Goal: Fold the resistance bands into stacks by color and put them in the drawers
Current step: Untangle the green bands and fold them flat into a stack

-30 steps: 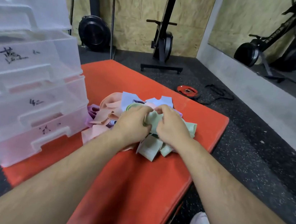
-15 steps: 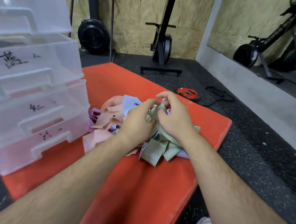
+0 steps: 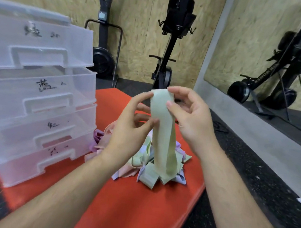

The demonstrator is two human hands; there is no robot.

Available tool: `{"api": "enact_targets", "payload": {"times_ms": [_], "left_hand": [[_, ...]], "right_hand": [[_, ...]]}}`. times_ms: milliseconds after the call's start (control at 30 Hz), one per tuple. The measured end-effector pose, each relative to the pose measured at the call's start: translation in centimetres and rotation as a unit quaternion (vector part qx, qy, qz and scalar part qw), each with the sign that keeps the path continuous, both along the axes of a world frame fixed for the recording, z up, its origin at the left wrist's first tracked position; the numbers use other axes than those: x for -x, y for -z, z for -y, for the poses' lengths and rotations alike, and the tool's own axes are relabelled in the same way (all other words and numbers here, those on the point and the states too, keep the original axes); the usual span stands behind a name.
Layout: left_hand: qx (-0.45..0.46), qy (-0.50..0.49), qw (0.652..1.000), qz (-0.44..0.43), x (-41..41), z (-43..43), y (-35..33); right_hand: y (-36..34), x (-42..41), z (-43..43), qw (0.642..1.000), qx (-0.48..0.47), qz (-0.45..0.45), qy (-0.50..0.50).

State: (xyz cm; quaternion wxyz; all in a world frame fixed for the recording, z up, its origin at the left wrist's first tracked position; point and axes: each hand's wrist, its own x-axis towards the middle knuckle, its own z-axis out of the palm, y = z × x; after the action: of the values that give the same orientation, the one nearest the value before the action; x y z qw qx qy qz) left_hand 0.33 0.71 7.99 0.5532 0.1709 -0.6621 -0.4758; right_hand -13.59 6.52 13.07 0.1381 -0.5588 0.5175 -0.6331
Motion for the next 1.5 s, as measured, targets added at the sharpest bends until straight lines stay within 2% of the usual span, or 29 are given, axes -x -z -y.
{"api": "enact_targets", "payload": {"times_ms": [167,333,533,600,767,867,1033,1167,1333,1433,1500], "left_hand": [[-0.012,-0.044,0.999,-0.011,-3.6,0.1,-0.3],[-0.054,-0.036,0.998,0.016,-6.8,0.3,0.6],[-0.154,-0.021,0.987,0.052,-9.2,-0.3,1.4],[-0.135,-0.011,0.989,0.056,-9.7,-0.7,1.5],[-0.093,0.033,0.993,0.070,-11.0,-1.3,1.2],[-0.109,0.054,0.990,0.077,-11.3,-1.6,1.3],[-0.210,0.018,0.977,0.045,-11.3,-1.4,1.4],[-0.209,0.026,0.977,0.043,-10.9,-1.4,1.5],[-0.163,0.012,0.985,0.049,-10.5,-1.5,1.2],[-0.147,0.023,0.987,0.062,-10.3,-1.5,1.4],[-0.167,0.023,0.984,0.061,-10.2,-1.3,1.7]], "right_hand": [[1.8,-1.6,-0.2,0.992,-0.047,0.069,-0.097],[3.5,-3.8,-0.6,0.987,-0.072,0.100,-0.104],[4.1,-6.1,-0.9,0.983,-0.103,0.068,-0.135],[4.3,-6.8,-1.1,0.981,-0.113,0.067,-0.139],[5.0,-7.4,-1.0,0.963,-0.184,0.169,-0.100],[5.7,-7.4,-1.0,0.965,-0.154,0.187,-0.099],[5.2,-7.3,-2.0,0.973,-0.111,0.136,-0.152],[5.4,-7.3,-2.3,0.970,-0.142,0.089,-0.178],[5.9,-7.1,-1.9,0.965,-0.205,0.092,-0.137],[6.1,-7.3,-1.7,0.972,-0.175,0.112,-0.106],[5.9,-7.3,-1.8,0.976,-0.150,0.115,-0.107]]}}
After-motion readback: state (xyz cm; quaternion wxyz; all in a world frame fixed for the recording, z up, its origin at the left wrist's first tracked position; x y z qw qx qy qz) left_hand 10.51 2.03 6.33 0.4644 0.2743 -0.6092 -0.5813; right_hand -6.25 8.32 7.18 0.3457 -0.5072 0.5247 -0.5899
